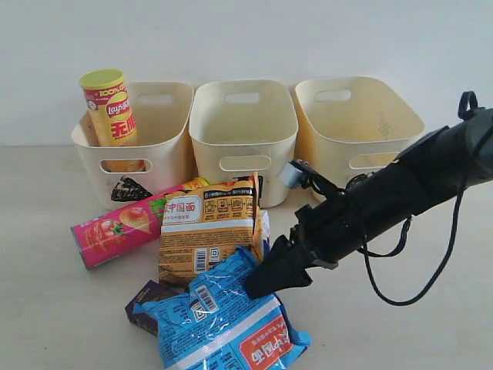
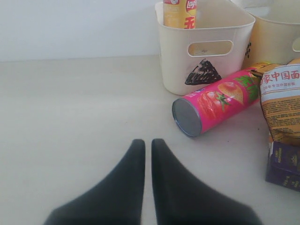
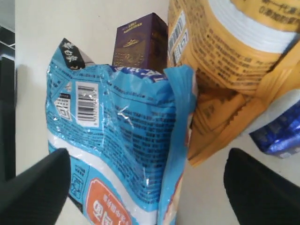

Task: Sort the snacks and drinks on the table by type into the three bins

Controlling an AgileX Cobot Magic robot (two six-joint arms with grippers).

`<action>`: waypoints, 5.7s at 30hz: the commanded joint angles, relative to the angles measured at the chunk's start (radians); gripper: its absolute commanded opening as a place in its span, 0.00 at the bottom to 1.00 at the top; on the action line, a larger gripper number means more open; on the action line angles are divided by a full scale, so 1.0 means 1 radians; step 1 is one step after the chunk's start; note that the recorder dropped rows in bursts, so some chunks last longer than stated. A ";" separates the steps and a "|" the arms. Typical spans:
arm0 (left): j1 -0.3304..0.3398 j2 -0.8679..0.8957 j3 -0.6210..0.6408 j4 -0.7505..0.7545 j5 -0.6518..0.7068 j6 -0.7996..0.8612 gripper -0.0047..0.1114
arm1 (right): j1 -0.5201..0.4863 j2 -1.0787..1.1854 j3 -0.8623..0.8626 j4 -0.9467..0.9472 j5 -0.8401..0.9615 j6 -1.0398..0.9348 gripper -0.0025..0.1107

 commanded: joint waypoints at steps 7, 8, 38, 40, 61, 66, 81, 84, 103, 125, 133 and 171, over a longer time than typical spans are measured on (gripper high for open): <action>0.002 -0.003 -0.003 -0.002 -0.014 -0.008 0.08 | 0.080 0.051 -0.003 -0.083 -0.030 0.032 0.71; 0.002 -0.003 -0.003 -0.002 -0.014 -0.008 0.08 | 0.080 0.051 -0.003 -0.079 -0.044 0.032 0.67; 0.002 -0.003 -0.003 -0.002 -0.014 -0.008 0.08 | -0.115 -0.282 -0.005 0.007 0.012 0.104 0.02; 0.002 -0.003 -0.003 -0.002 -0.014 -0.008 0.08 | -0.167 -0.313 -0.005 0.058 -0.061 0.148 0.02; 0.002 -0.003 -0.003 -0.002 -0.014 -0.008 0.08 | -0.293 -0.337 -0.047 0.546 -0.797 0.082 0.02; 0.002 -0.003 -0.003 -0.002 -0.014 -0.008 0.08 | -0.293 -0.287 -0.089 0.546 -0.787 0.098 0.02; 0.002 -0.003 -0.003 -0.002 -0.014 -0.008 0.08 | -0.293 -0.223 -0.121 0.546 -0.774 0.087 0.68; 0.002 -0.003 -0.003 -0.002 -0.014 -0.008 0.08 | -0.293 -0.233 -0.122 0.546 -0.781 0.089 0.72; 0.002 -0.003 -0.003 -0.002 -0.014 -0.008 0.08 | -0.293 -0.374 0.021 0.409 -0.187 0.142 0.02; 0.002 -0.003 -0.003 -0.002 -0.014 -0.008 0.08 | 0.047 -0.300 0.206 0.410 -0.503 0.020 0.44; 0.002 -0.003 -0.003 -0.002 -0.014 -0.008 0.08 | 0.047 -0.180 0.159 0.474 -0.411 -0.027 0.69; 0.002 -0.003 -0.003 -0.002 -0.014 -0.008 0.08 | 0.160 -0.068 -0.002 0.546 -0.526 -0.280 0.69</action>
